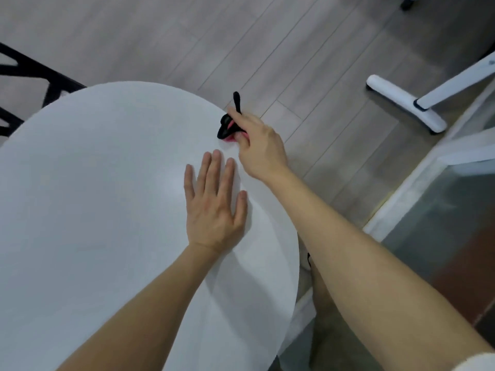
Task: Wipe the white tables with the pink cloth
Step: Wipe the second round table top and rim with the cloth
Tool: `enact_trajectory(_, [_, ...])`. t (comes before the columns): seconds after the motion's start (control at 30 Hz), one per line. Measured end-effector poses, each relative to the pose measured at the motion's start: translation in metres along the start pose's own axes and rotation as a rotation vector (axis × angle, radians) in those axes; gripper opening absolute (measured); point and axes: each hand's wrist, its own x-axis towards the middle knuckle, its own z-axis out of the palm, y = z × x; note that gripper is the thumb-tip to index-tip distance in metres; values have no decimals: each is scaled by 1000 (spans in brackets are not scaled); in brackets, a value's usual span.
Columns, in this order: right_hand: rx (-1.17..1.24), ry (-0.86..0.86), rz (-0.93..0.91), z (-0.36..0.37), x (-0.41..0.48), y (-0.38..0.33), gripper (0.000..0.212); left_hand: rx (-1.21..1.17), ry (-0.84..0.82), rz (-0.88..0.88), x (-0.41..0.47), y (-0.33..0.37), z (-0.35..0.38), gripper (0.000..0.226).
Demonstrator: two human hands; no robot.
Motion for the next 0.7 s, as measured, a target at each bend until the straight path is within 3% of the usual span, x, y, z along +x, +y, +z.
enact_trajectory(0.17, [156,-37,-36,-27,-88,38,59,-10,-5,-1,2,1,-2,72])
enact_trajectory(0.3, [45,-89,-94,-12,-8,23,56,63,-58,-22,1,6,-4,72])
enact_trajectory(0.37, [27,-196,-148,2,45,0,56,88,-75,-34,6,6,-13,68])
enact_trajectory(0.43, [16,-244,-194,7,67,-8,57,35,24,-50,25,-4,-22,59])
enact_trajectory(0.53, [73,-208,-211,-8,32,8,56,16,177,-375,76,-45,-28,51])
enact_trajectory(0.6, [81,-174,-225,-26,-3,29,56,2,115,-653,109,-75,-25,58])
enact_trajectory(0.7, [54,-217,-229,-45,-28,46,57,-3,35,-733,128,-97,-10,64])
